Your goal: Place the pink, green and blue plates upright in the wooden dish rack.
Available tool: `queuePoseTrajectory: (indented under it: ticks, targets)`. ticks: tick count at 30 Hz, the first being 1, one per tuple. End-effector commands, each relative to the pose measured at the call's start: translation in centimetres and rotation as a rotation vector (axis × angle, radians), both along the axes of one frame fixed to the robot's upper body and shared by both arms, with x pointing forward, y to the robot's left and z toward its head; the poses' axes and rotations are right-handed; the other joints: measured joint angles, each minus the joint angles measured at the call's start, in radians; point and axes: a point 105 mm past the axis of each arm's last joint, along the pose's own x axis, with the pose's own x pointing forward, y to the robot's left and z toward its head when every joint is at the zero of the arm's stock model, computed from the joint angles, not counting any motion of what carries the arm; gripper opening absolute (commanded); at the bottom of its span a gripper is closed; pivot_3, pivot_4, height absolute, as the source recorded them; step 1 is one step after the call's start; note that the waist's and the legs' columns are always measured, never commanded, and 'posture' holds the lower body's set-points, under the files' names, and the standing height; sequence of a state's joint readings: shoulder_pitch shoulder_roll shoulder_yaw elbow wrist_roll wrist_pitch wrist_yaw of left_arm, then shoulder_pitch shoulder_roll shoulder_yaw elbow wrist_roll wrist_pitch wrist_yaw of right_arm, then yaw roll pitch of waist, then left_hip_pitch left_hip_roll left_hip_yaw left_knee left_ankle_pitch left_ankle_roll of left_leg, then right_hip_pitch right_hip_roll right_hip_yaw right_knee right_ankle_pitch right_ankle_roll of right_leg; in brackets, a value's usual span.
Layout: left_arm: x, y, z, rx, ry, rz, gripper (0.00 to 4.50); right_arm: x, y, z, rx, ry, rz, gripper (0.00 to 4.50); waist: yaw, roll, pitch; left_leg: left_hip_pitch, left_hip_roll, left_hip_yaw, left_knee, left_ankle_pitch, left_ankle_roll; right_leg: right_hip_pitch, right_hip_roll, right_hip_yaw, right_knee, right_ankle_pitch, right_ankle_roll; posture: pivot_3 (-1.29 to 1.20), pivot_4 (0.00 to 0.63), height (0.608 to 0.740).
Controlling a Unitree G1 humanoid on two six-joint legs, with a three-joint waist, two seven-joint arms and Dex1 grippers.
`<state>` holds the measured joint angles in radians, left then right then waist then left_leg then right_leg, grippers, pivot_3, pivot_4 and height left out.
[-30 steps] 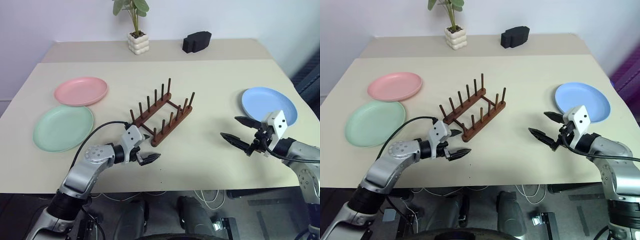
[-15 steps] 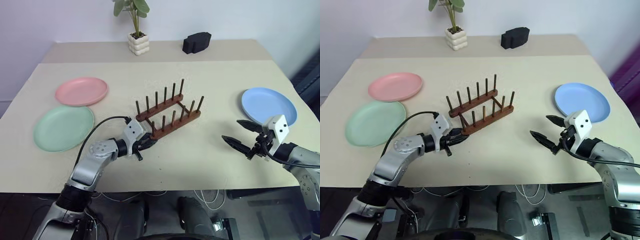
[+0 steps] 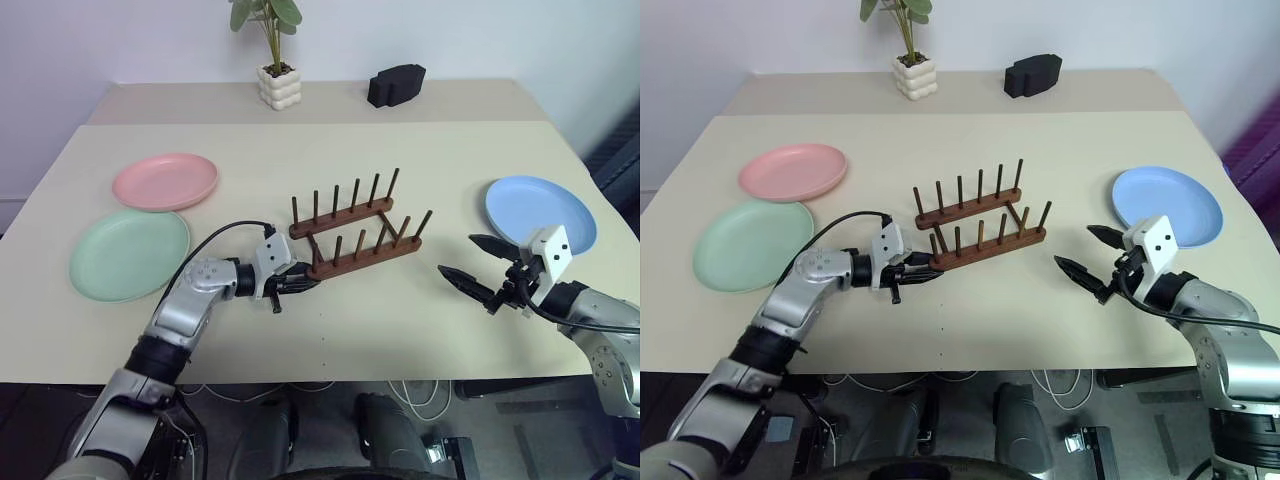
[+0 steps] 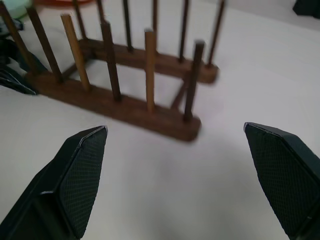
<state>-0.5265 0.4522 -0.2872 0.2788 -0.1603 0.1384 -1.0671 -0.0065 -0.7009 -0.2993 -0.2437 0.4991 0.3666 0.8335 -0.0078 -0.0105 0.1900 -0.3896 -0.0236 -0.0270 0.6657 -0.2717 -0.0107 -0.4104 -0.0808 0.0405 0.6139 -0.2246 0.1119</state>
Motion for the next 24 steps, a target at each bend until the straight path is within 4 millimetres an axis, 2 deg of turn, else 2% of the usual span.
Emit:
queuePoseTrajectory:
  ticks: [1,8,15,19,22,24]
  targets:
    - [0.4,-0.4,0.8,-0.009,-0.017,-0.091,0.78,-0.2,0.6,1.5,0.008,-0.052,0.013,4.50,-0.002,0.000,0.000,0.000,0.000,0.000,0.000,0.000,0.000,0.000,0.000,0.000,0.000,0.000,0.000,0.00,0.150,0.733]
    - [0.0,-0.3,0.1,0.047,-0.002,-0.225,0.78,-0.6,0.3,1.7,0.008,-0.052,-0.016,4.50,-0.003,0.000,0.000,-0.001,0.000,0.000,0.000,0.000,0.000,-0.001,0.000,0.000,0.000,0.002,0.003,0.00,0.150,0.733]
    - [0.0,-0.2,-0.3,0.047,-0.006,-0.225,0.78,-0.9,0.9,2.2,0.007,-0.050,-0.024,4.50,-0.003,0.000,0.000,-0.001,0.000,0.000,0.000,0.000,0.000,-0.001,0.000,0.000,0.000,0.002,0.003,0.00,0.150,0.733]
    - [0.0,0.1,-0.3,0.033,0.008,-0.210,2.69,-0.6,1.1,2.7,0.001,-0.048,-0.025,4.50,-0.002,0.000,0.000,-0.001,0.000,0.000,0.000,0.000,0.000,-0.001,0.000,0.000,0.000,0.002,0.003,0.00,0.150,0.733]
    - [-0.5,1.4,-0.6,0.047,0.011,-0.176,4.17,-0.4,0.4,3.1,-0.031,-0.045,-0.044,4.50,-0.005,0.000,0.000,-0.001,0.000,0.000,0.000,0.000,0.000,-0.001,0.000,0.000,0.000,0.002,0.003,0.00,0.150,0.733]
    - [-1.3,2.3,-1.1,0.058,0.024,-0.163,4.17,-0.4,-0.1,3.0,-0.053,-0.035,-0.053,4.50,-0.008,0.000,0.000,-0.001,0.001,0.000,0.000,0.000,0.000,-0.001,0.000,0.000,0.000,0.002,0.003,0.00,0.150,0.733]
